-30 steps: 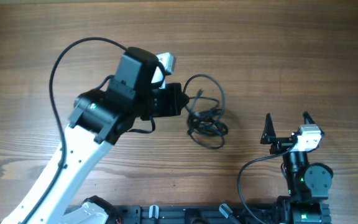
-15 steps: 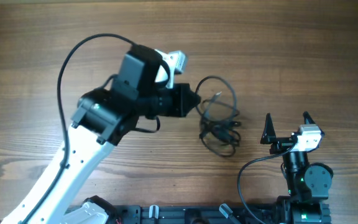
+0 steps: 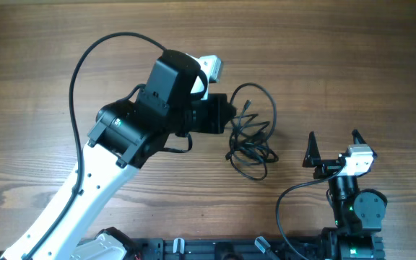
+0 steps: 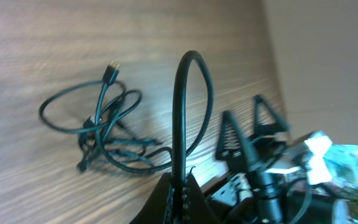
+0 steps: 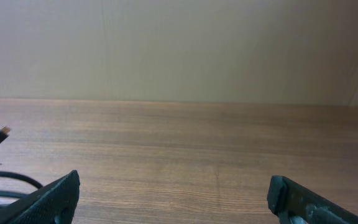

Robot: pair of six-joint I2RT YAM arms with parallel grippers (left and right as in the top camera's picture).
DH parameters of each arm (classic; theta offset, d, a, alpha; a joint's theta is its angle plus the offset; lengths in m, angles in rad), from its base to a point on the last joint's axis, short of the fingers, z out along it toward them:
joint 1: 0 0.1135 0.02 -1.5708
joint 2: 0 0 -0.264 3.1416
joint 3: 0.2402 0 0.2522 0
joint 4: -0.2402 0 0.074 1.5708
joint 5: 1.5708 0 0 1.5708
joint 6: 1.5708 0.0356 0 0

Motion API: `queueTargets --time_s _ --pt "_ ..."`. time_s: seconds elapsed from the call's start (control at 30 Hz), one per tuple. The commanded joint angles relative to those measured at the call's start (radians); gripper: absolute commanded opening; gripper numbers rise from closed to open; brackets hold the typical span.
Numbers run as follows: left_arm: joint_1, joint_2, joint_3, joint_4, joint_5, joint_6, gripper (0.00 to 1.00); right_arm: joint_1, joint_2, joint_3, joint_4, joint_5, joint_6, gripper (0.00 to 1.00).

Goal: Untangle cables
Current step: 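Lift the grasped cable loop with the left gripper, pulling it up, then move the right gripper toward the cable bundle below the left gripper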

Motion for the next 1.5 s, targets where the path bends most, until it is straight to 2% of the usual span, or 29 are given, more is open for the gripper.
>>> queueTargets --time_s 0.0,0.13,0.27,0.33,0.4,0.53,0.57,0.6,0.73,0.8,0.97,1.1,1.17,1.27,1.37,1.4,1.47 --pt "0.002 0.044 0.013 -0.062 -0.035 0.005 0.04 -0.002 0.0 -0.001 0.003 0.014 -0.011 1.0" --pt "0.003 0.05 0.013 -0.087 -0.16 0.0 0.04 -0.002 0.0 -0.001 0.005 0.021 -0.013 1.0" --pt "0.005 0.051 0.013 -0.106 -0.163 -0.007 0.04 -0.002 0.0 -0.001 0.005 0.02 -0.011 1.0" --pt "0.005 0.051 0.013 -0.109 -0.163 -0.007 0.04 -0.002 0.0 -0.001 0.018 -0.051 0.08 1.0" --pt "0.005 0.051 0.013 -0.105 -0.163 -0.007 0.04 -0.002 0.0 -0.001 0.031 -0.219 0.314 1.0" --pt "0.005 0.051 0.013 -0.102 -0.163 -0.007 0.04 -0.002 0.0 -0.001 0.037 -0.384 0.949 1.0" --pt "0.005 0.051 0.013 -0.102 -0.163 -0.007 0.04 -0.002 0.0 -0.001 0.049 -0.397 1.063 1.0" --pt "0.005 0.051 0.013 -0.103 -0.163 -0.007 0.04 -0.002 0.0 -0.001 0.076 -0.418 1.097 1.0" --pt "0.005 0.051 0.013 -0.103 -0.163 -0.007 0.05 -0.002 0.0 0.005 0.33 -0.512 1.026 1.0" --pt "0.005 0.051 0.013 -0.102 -0.164 -0.007 0.05 -0.003 0.0 0.047 0.369 -0.506 1.01 1.0" --pt "0.005 0.051 0.013 -0.102 -0.166 -0.006 0.05 -0.003 0.089 0.268 0.235 -0.474 0.84 1.0" --pt "0.005 0.051 0.013 -0.1 -0.166 -0.007 0.06 -0.003 0.268 0.447 0.037 -0.498 0.726 1.0" --pt "0.005 0.051 0.013 -0.099 -0.166 -0.007 0.06 -0.002 0.428 0.569 -0.109 -0.539 0.682 1.0" --pt "0.005 0.051 0.013 -0.099 -0.166 -0.007 0.06 -0.002 0.575 0.623 -0.146 -0.614 0.706 1.0" --pt "0.005 0.051 0.013 -0.099 -0.166 -0.007 0.06 -0.002 0.706 0.623 -0.145 -0.647 0.933 1.0" --pt "0.005 0.051 0.013 -0.099 -0.166 -0.007 0.07 -0.002 0.782 0.623 -0.14 -0.748 1.007 1.0" --pt "0.005 0.051 0.013 -0.099 -0.166 -0.007 0.07 -0.002 0.839 0.623 -0.101 -0.845 0.947 1.0"
